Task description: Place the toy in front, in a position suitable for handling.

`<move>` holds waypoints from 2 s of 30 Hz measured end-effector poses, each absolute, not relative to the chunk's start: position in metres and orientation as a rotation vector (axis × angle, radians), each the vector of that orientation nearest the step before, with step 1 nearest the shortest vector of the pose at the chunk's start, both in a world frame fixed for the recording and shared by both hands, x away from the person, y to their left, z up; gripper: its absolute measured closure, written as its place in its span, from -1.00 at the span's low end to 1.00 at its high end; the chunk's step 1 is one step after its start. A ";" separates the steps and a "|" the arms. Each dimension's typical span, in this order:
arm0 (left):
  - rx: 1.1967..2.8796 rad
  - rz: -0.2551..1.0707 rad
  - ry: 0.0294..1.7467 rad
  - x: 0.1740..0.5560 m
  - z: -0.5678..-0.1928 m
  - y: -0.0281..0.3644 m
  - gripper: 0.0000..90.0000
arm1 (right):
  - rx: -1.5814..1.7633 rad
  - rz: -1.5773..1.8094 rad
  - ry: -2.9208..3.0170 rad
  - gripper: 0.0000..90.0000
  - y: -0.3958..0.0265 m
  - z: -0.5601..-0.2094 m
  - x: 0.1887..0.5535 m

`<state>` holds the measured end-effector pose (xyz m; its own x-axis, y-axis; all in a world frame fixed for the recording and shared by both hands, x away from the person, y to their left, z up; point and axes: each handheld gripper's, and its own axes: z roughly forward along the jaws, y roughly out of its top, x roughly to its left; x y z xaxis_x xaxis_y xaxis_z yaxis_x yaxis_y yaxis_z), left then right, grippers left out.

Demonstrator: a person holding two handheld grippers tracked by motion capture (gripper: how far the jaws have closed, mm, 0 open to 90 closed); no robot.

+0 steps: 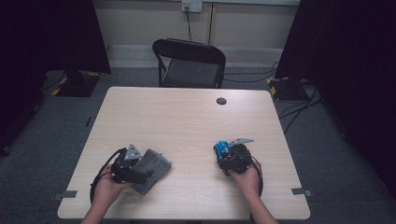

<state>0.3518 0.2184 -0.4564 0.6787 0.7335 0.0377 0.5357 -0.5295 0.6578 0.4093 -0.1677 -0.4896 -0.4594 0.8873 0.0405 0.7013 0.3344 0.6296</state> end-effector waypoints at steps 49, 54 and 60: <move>2.255 0.398 0.964 0.353 -0.456 0.216 -0.65 | 1.378 0.850 2.379 -0.37 -0.169 -0.465 0.418; 2.251 0.392 0.965 0.353 -0.456 0.216 -0.65 | 1.342 0.855 2.396 -0.37 -0.163 -0.457 0.425; 2.241 0.386 0.962 0.354 -0.455 0.215 -0.65 | 1.309 0.883 2.415 -0.37 -0.153 -0.454 0.438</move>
